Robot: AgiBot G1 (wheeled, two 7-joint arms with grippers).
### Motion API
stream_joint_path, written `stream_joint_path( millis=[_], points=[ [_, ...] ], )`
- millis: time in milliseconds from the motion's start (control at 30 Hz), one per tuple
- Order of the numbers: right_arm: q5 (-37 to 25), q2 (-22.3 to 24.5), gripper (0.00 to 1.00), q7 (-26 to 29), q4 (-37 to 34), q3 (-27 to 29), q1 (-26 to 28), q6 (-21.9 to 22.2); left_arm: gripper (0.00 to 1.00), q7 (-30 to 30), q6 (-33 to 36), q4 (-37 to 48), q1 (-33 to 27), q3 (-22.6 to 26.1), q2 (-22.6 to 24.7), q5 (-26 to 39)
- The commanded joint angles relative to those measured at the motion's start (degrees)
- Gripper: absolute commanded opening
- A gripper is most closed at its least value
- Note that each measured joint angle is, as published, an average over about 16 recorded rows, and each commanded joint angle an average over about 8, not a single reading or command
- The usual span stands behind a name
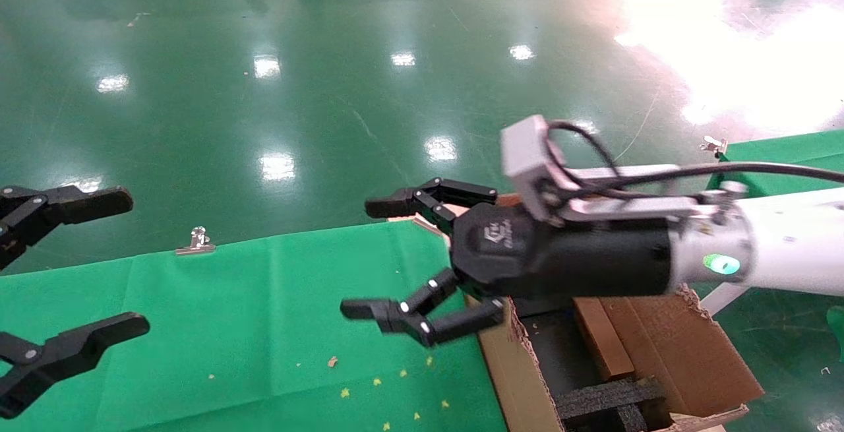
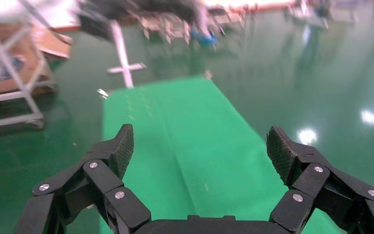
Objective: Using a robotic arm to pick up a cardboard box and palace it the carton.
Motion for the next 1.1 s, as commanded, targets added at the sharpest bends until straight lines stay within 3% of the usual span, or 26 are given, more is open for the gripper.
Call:
stream_joint_path(
  millis=[33, 167, 300, 1100],
  points=[
    [2.16, -0.22, 1.0, -3.28, -0.2, 3.72, -1.87, -3.42, 1.0, 0.0, 0.0, 0.0, 0.0, 0.0, 0.0, 0.0],
    [5.1, -0.51, 1.0, -7.11, -0.44, 9.04, -4.39, -8.18, 1.0, 0.0, -0.01, 0.01, 0.0, 0.0, 0.0, -0.01],
    [6.26, -0.64, 1.0, -8.25, -0.55, 11.14, -5.38, -10.04, 1.0, 0.01, -0.02, 0.02, 0.01, 0.0, 0.0, -0.02],
    [4.56, -0.49, 1.0, -6.62, -0.45, 7.95, -3.96, -7.26, 1.0, 0.0, -0.01, 0.02, 0.01, 0.0, 0.0, -0.03]
  ],
)
